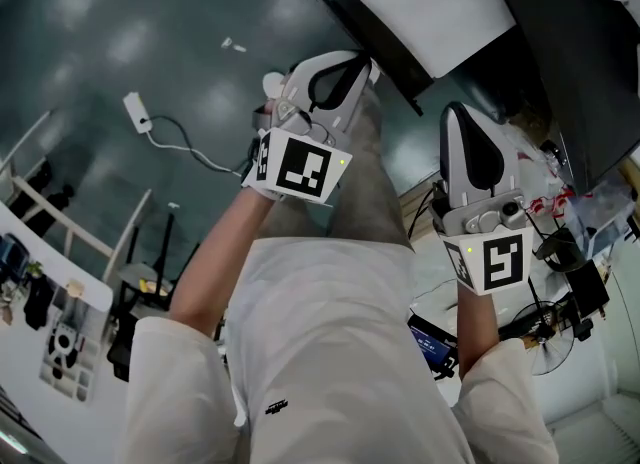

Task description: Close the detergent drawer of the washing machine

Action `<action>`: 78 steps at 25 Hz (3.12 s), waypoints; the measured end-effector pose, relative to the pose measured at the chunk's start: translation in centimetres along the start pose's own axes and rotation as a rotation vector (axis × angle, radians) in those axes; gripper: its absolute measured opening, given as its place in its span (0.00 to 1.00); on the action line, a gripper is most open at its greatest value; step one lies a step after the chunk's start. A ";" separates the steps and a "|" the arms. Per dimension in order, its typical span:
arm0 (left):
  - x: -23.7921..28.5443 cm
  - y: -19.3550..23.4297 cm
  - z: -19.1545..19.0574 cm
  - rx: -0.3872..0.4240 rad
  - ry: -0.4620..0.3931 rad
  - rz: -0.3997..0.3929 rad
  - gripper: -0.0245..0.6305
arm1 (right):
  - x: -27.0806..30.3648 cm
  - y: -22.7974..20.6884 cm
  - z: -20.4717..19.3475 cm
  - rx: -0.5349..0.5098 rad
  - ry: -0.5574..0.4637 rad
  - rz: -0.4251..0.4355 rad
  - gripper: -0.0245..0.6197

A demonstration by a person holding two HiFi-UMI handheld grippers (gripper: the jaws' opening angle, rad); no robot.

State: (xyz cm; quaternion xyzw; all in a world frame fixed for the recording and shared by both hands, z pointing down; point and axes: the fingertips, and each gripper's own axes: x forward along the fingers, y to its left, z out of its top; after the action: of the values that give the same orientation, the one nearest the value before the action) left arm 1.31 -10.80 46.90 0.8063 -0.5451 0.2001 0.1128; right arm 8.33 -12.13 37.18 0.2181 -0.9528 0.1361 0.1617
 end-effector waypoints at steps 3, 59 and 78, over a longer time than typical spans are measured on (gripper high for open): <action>0.2 0.0 0.1 -0.003 -0.003 -0.005 0.07 | -0.1 -0.4 -0.1 0.008 0.004 -0.008 0.04; 13.2 3.4 8.5 -0.064 -0.157 0.034 0.07 | -2.8 -10.1 0.4 0.092 -0.009 -0.067 0.04; 13.6 3.6 8.6 -0.034 -0.135 -0.008 0.07 | -2.7 -10.4 0.3 0.097 -0.001 -0.059 0.04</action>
State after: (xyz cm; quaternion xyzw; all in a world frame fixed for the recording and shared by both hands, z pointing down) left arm 4.19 -26.98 45.13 0.8181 -0.5516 0.1353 0.0901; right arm 15.30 -20.27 37.86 0.2539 -0.9382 0.1771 0.1544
